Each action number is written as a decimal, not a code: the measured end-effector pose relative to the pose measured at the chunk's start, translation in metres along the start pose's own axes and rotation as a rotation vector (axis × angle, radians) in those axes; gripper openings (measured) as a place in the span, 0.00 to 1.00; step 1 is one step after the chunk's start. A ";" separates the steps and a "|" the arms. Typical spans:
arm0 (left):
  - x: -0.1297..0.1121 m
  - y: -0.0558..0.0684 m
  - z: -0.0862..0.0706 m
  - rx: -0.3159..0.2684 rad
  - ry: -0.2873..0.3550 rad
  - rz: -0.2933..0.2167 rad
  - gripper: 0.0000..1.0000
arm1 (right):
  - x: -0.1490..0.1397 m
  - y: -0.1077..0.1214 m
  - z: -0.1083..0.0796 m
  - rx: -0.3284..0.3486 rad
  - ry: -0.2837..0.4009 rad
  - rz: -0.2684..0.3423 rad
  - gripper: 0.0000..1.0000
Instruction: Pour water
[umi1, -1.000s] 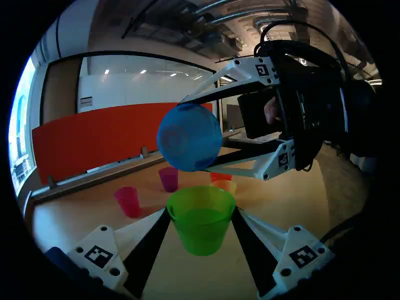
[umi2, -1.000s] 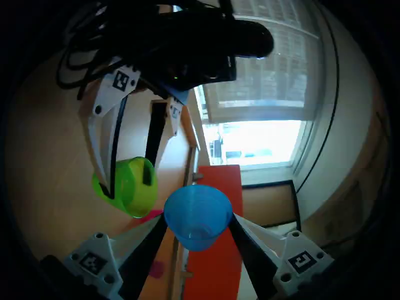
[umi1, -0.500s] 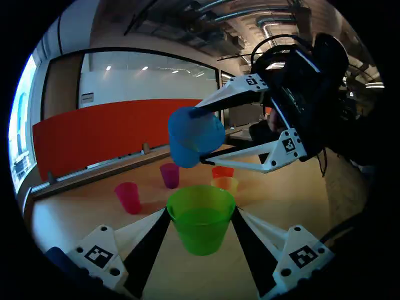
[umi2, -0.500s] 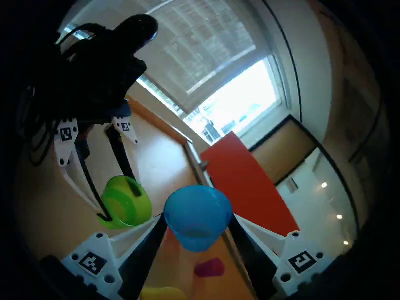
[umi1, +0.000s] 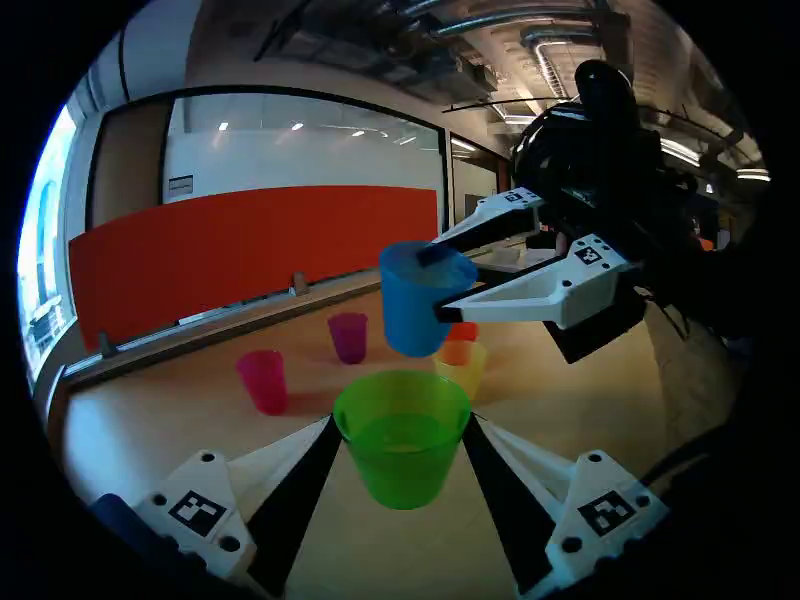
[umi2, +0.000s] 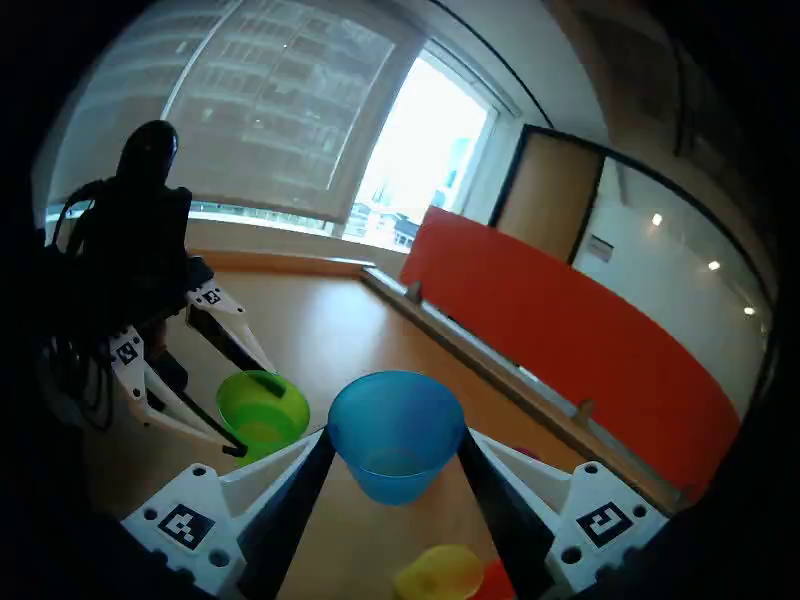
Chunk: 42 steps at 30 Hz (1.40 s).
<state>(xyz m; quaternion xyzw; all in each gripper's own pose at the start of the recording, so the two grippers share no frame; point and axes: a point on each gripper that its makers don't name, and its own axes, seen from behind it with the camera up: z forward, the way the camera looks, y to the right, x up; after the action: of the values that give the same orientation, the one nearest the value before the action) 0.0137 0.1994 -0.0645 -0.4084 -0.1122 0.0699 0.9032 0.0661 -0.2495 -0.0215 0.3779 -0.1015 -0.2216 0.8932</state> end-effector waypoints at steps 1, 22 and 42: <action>-0.002 -0.001 0.000 0.003 -0.003 0.000 0.86 | -0.004 0.000 -0.002 0.003 -0.005 0.020 0.90; -0.049 -0.017 0.005 0.038 -0.111 -0.029 0.86 | -0.097 -0.023 -0.028 0.034 -0.149 0.241 0.90; -0.080 -0.024 0.012 0.048 -0.178 -0.064 0.86 | -0.149 -0.042 -0.034 0.079 -0.220 0.303 0.90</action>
<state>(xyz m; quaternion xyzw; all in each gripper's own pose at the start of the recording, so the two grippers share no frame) -0.0652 0.1747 -0.0507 -0.3751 -0.2033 0.0796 0.9009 -0.0671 -0.1831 -0.0777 0.3667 -0.2631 -0.1203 0.8842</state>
